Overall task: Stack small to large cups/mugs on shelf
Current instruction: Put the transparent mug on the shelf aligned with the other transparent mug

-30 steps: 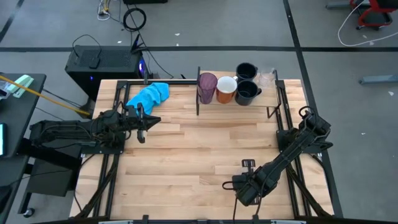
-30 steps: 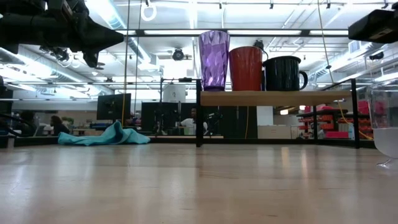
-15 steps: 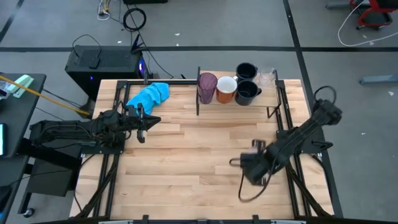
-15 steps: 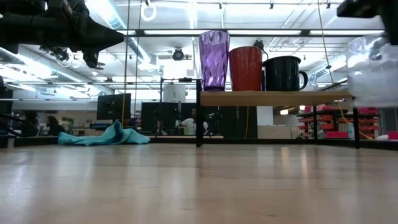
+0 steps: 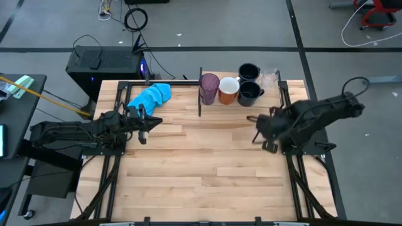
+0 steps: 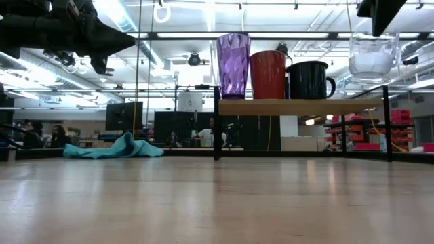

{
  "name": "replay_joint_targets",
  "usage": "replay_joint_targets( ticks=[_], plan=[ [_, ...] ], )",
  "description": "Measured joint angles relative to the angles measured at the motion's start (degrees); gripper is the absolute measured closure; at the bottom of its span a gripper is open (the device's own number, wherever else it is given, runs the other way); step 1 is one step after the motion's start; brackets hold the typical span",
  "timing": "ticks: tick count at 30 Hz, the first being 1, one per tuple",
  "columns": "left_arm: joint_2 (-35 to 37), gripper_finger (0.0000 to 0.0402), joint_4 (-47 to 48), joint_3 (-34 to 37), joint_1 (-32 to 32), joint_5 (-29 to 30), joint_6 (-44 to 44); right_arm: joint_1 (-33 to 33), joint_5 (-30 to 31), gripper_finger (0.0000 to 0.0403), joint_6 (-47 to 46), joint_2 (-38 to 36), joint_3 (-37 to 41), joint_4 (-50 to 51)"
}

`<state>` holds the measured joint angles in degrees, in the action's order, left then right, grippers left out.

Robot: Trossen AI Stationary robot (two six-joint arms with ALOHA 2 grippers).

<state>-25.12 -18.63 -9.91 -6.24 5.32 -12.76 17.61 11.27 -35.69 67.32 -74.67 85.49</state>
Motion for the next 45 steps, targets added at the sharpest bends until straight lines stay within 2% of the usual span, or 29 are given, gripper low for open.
replay_joint_targets(
  ticks=[6,14,25,30,39,45],
  plan=[
    [0.0,0.0362,-0.07,0.0,-0.02,0.01,2.61,-8.54,1.24,0.0395,5.13,-2.62,-0.31,3.54],
    [0.0,0.0372,-1.08,0.0,-0.02,0.0,4.9,-21.41,2.9,0.0396,14.35,-2.29,-2.8,4.46],
    [0.0,0.0361,-1.11,0.0,0.0,0.0,5.04,-36.99,2.88,0.0393,26.68,-1.48,-2.78,4.52],
    [0.0,0.0367,-1.11,0.0,-0.01,0.0,5.05,-40.37,2.86,0.039,29.83,0.28,-2.78,4.44],
    [0.0,0.0374,-1.27,0.0,0.0,0.0,4.86,-42.67,2.86,0.0388,33.09,3.26,-2.71,3.49],
    [0.0,0.0365,-1.27,0.0,-0.02,0.0,4.86,-43.5,5.24,0.0361,34.28,3.35,-2.71,3.47]
  ],
)
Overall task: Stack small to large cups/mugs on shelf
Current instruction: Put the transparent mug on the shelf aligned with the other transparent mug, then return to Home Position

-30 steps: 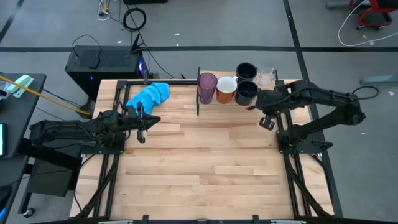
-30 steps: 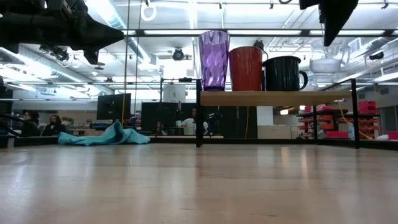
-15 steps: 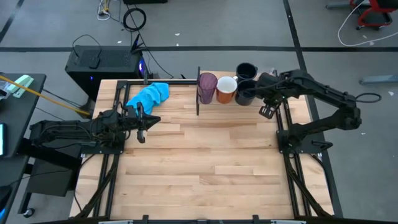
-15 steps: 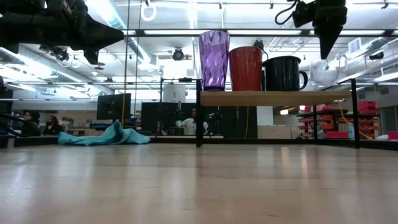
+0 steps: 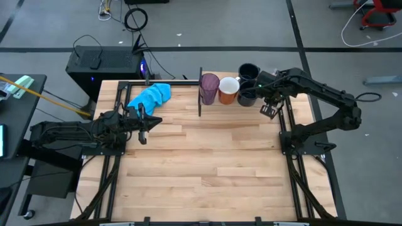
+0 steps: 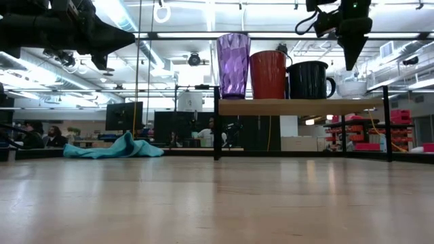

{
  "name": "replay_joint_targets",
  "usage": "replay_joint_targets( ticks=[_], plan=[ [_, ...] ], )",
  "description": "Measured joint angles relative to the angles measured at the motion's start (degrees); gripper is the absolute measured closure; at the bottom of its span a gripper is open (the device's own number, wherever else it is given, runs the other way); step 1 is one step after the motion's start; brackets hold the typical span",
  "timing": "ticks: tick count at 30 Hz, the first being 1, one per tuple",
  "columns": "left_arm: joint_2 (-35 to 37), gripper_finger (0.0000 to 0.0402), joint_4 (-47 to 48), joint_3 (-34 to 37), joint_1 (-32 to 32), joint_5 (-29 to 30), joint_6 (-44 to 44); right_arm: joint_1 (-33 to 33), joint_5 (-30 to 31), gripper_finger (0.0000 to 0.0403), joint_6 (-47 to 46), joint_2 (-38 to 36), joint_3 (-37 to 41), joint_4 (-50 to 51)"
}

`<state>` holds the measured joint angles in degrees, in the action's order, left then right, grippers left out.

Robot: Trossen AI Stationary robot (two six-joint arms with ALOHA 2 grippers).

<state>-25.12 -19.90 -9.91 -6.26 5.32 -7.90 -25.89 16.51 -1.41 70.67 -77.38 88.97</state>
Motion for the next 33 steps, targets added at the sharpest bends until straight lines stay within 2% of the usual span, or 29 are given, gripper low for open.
replay_joint_targets(
  ticks=[9,13,22,27,30,33],
  plan=[
    [0.0,0.0368,0.0,0.0,0.0,0.0,0.04,0.0,2.22,0.0313,1.89,0.0,0.0,-0.43],
    [0.0,0.0373,0.01,0.0,0.01,0.01,0.07,0.0,4.57,0.0304,3.28,0.0,0.0,-0.33],
    [0.0,0.0364,0.0,0.0,0.0,0.0,0.2,0.02,4.66,0.0299,3.97,-0.85,-0.36,0.26],
    [0.02,0.0364,0.0,0.0,0.02,0.0,0.2,0.02,4.63,0.028,3.26,-2.36,-2.68,0.07],
    [0.01,0.0368,-0.04,0.0,0.0,0.01,0.2,0.15,2.91,0.0258,3.03,-3.06,-4.42,-0.17],
    [0.01,0.0373,-0.04,0.0,0.01,0.0,0.2,0.2,-1.99,0.0237,2.74,-5.3,-4.63,-5.14]
  ],
)
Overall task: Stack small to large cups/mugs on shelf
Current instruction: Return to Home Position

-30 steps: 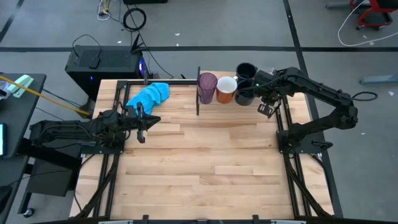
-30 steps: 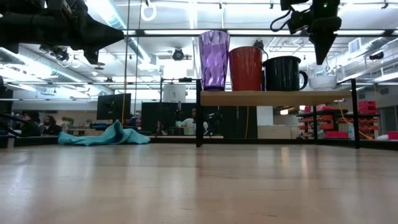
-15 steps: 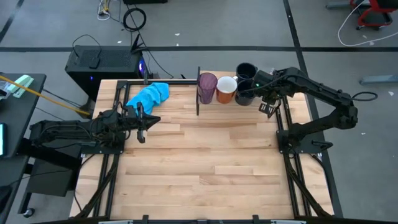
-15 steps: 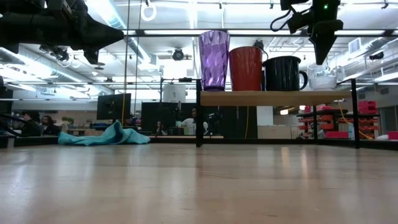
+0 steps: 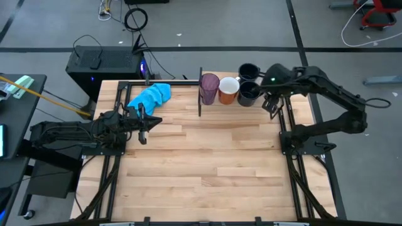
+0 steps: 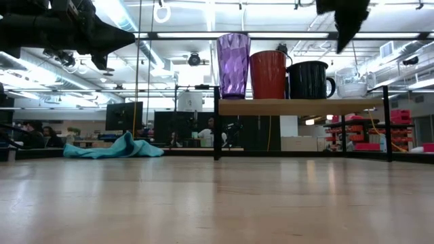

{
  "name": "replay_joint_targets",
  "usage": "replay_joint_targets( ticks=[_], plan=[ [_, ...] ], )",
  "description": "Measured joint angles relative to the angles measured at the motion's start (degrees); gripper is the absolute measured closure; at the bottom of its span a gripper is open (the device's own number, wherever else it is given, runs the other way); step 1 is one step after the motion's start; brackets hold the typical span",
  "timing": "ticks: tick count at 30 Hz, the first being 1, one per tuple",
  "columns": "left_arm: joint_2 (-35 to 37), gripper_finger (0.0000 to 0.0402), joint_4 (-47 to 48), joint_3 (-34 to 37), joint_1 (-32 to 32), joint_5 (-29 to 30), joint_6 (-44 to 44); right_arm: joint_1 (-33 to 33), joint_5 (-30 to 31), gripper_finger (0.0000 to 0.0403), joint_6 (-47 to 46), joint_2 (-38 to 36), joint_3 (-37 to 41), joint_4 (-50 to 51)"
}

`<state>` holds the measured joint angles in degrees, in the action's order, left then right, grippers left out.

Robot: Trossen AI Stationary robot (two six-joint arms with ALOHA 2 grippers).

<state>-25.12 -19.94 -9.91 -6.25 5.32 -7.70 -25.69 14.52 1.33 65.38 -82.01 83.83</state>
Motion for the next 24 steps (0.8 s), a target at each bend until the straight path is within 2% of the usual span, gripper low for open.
replay_joint_targets(
  ticks=[3,7,10,17,24],
  plan=[
    [0.01,0.0373,0.0,0.0,0.0,0.0,0.0,0.0,-7.74,0.0223,1.12,-4.47,3.07,-9.34],
    [0.01,0.0367,0.02,0.0,-0.01,0.0,0.0,0.02,-13.02,0.0218,0.95,-11.65,9.89,-19.6],
    [0.01,0.0363,0.01,0.0,0.01,0.0,0.0,1.14,-17.08,0.0222,-1.5,-18.47,18.32,-31.24],
    [0.01,0.0363,0.02,0.0,0.01,0.0,0.0,8.65,-17.77,0.0233,-7.18,-31.71,39.14,-57.53],
    [0.0,0.0372,0.02,0.0,0.0,0.01,0.0,16.71,-13.29,0.025,-6.57,-36.44,55.77,-80.48]
  ],
)
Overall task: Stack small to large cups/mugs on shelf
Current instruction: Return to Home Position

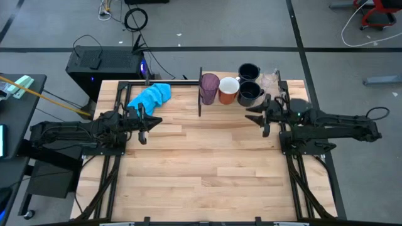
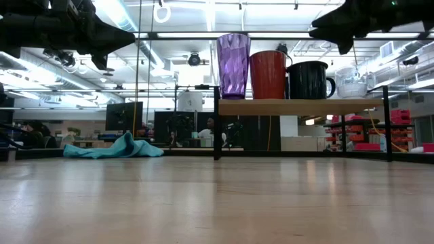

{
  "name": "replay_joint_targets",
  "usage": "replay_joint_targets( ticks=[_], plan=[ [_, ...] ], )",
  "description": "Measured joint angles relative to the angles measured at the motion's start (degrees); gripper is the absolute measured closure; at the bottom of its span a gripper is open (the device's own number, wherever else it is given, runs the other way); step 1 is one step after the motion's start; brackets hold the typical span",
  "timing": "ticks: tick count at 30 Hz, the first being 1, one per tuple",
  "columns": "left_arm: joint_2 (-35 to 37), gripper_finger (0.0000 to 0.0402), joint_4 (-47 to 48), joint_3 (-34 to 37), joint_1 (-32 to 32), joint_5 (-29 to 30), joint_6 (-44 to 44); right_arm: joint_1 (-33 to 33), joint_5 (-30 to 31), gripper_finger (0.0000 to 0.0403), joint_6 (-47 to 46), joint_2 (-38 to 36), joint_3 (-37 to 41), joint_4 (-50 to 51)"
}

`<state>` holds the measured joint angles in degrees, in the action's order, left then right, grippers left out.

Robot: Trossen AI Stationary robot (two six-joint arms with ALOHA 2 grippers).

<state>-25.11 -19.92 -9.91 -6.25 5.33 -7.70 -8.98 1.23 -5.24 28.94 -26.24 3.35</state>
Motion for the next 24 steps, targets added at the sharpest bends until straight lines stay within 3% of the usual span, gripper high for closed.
replay_joint_targets(
  ticks=[7,16,24],
  plan=[
    [0.01,0.0364,0.02,0.0,0.0,-0.01,-0.02,1.31,0.25,0.0277,-1.02,-5.74,13.72,-14.76],
    [0.01,0.0367,0.02,0.0,-0.01,-0.01,0.6,1.26,-0.2,0.0329,-5.18,-16.68,24.99,-23.33],
    [0.01,0.0374,-0.88,0.0,-0.01,0.0,4.18,1.26,0.43,0.0361,-4.01,-20.58,25.81,-21.61]
  ],
)
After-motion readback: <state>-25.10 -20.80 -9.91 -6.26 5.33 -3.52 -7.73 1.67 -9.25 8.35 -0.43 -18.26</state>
